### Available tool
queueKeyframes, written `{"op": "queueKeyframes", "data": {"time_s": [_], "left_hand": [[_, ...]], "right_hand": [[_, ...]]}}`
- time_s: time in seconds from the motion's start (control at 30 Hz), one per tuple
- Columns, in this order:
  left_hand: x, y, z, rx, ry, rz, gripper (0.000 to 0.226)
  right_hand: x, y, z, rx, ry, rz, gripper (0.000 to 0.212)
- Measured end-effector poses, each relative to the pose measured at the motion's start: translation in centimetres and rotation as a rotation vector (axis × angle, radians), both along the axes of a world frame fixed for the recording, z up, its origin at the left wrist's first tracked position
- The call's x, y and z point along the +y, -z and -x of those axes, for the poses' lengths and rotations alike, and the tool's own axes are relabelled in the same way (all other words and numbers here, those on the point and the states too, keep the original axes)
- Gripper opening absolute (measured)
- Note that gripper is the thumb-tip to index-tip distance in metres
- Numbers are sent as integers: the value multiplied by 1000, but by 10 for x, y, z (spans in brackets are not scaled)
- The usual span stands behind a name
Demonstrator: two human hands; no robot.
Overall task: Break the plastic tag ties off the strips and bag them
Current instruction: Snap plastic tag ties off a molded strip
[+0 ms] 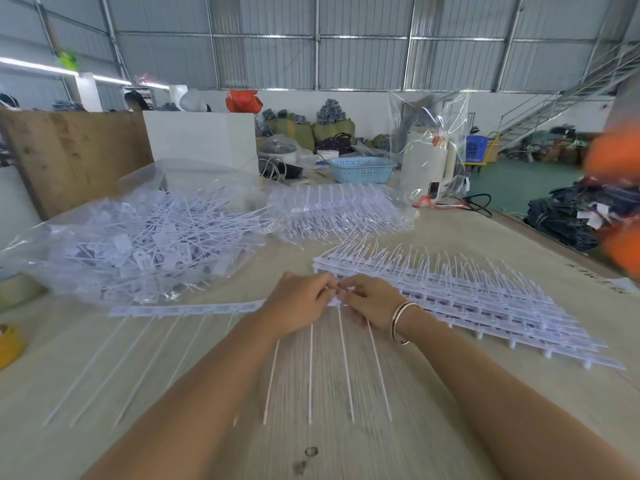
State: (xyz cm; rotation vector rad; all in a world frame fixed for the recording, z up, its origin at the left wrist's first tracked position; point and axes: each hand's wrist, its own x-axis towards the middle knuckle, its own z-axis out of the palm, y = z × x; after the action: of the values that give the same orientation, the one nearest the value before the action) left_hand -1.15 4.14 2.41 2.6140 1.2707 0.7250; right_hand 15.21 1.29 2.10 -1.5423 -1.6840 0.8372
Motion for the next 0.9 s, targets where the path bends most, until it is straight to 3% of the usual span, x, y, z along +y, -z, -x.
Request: {"op": "queueKeyframes", "data": {"time_s": [0.03,0.1,0.2,0.33,0.47,0.57,0.77,0.9], "left_hand": [[-3,1,-3,-2,-24,-30,17],[-7,7,-6,21,-76,-59,20],[-9,14,-7,61,-126,-83,22],[-9,14,-8,143,-165,-112,21],[-9,15,-5,72,-126,-74,23],[-12,14,-3,38,-77,-57,26],[-15,13,2,-26,-77,177,42],[-15,10,3,-254,-48,283,44]], "right_hand": [[-1,0,0,25,-12,7,5],[-1,1,-1,6,-3,-16,22],[0,3,0,-270,2,-107,23],[3,0,-2,-387,-50,-123,36],[-2,-1,-8,-235,-129,1,29],[-8,-2,-10,-185,-214,18,40],[-13,-1,-6,-130,-290,-28,27],[-13,6,-1,35,-245,-148,16]]}}
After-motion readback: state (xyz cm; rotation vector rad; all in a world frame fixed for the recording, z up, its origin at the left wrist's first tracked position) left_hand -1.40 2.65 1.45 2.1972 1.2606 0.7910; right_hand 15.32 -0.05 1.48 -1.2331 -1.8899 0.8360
